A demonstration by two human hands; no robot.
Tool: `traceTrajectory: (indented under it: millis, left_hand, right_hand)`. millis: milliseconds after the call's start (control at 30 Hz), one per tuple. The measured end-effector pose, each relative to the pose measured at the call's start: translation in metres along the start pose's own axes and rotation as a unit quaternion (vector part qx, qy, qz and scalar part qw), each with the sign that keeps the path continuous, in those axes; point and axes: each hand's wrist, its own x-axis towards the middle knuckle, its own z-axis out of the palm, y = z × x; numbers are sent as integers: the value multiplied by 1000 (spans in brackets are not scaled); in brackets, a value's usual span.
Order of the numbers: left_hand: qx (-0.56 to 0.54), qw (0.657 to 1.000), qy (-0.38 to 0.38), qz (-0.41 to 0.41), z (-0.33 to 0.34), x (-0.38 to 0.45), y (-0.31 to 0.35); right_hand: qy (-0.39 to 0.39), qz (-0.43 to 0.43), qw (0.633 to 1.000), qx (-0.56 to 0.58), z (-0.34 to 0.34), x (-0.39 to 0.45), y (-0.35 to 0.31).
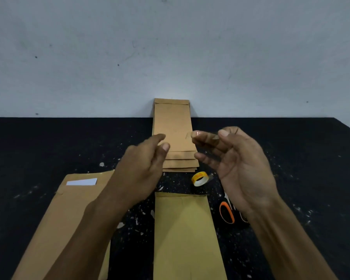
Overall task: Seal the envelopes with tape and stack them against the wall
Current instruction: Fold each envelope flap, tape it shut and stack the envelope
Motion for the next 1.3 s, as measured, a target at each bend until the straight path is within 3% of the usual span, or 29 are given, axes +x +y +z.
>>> traceTrajectory:
  millis: [67,167,267,400,533,667,767,933,1167,1300]
  left_hand:
    - [-205,977,37,-42,-8,0,6]
    - [-431,892,-39,-132,-17,2,15]
    - [-457,870,-111,-151,-16,2,11]
    - [-476,858,-123,-147,-15,3,3]
    - [-454,870,-122,-149,-19,2,-2]
    - [-323,930,-87,-154,-20,-1,-4]
    - [-255,952,-79,-147,-14,-9,-5]
    - [-212,966,-32,-145,-2,-25,-13]
    - [-156,975,-45,-151,17,-41,-26]
    - [-121,978,-1,-168,26,-47,-27]
  right_hand:
    - [-12,10,1000,-5,0,0,-2]
    - [-22,34,999,14,0,0,2]
    - [-30,52,998,27,0,0,6]
    - [-38,61,997,11,1,0,8]
    - [-32,77,996,-36,2,0,8]
    - [-14,123,979,-163,1,-1,2]
    - [-12,179,959,-221,-2,-7,0]
    - [42,168,932,-318,-11,-17,14]
    - [61,170,900,-396,-19,-26,36]
    - [69,148,888,-430,-21,-29,45]
